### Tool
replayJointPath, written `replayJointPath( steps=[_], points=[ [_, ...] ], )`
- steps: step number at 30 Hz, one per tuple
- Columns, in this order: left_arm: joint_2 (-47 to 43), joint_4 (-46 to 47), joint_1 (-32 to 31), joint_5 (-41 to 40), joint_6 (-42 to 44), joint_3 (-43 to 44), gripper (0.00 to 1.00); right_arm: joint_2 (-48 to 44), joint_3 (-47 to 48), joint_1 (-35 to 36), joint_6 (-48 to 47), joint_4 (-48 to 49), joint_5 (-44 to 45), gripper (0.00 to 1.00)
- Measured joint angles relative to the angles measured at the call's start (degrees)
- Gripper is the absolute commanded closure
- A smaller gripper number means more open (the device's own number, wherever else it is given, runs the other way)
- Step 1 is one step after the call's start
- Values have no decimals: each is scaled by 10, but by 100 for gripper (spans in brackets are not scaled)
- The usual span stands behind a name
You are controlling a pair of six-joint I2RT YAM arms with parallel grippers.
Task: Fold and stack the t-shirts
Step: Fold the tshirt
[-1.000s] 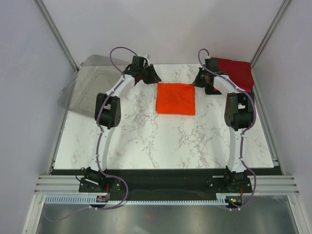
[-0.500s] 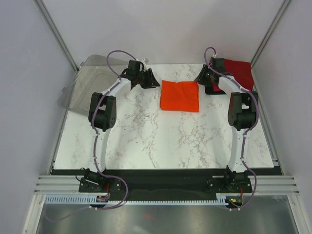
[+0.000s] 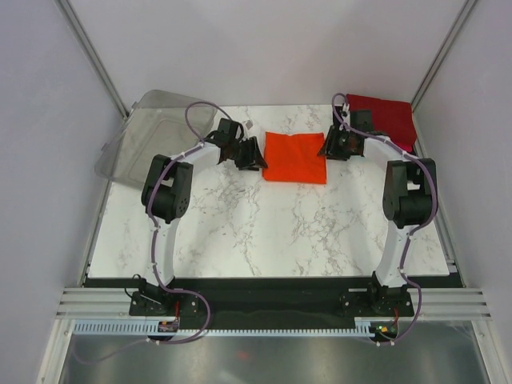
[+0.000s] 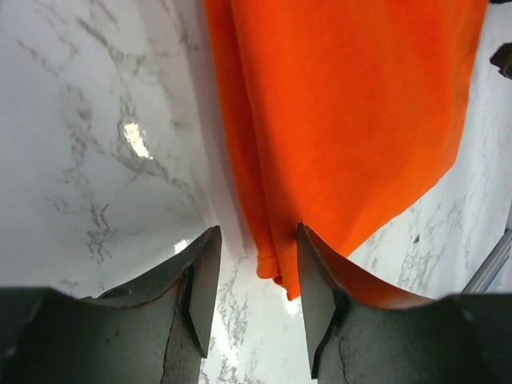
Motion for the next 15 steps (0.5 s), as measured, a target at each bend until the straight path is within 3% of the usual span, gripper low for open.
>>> replayJointPath(
  steps=[4, 7, 8, 10, 11, 12, 15],
  points=[
    [-1, 10, -2, 10, 1, -24, 55, -32, -61, 0, -5, 2, -11, 50],
    [-1, 19, -3, 19, 0, -31, 75, -52, -109, 0, -5, 9, -17, 55],
    [-2, 21, -4, 21, -1, -34, 90, -59, -125, 1, -4, 10, -19, 61],
    [-4, 24, -6, 24, -5, -45, 97, -74, -163, 5, 0, 20, -19, 72],
    [-7, 18, -7, 20, -6, -53, 98, -86, -186, 9, 4, 26, -15, 82],
    [-12, 12, -7, 15, -7, -59, 98, -100, -211, 14, 5, 31, -10, 85],
    [-59, -25, -14, -18, -9, -101, 80, -159, -289, 37, 18, 43, 0, 86]
  ],
)
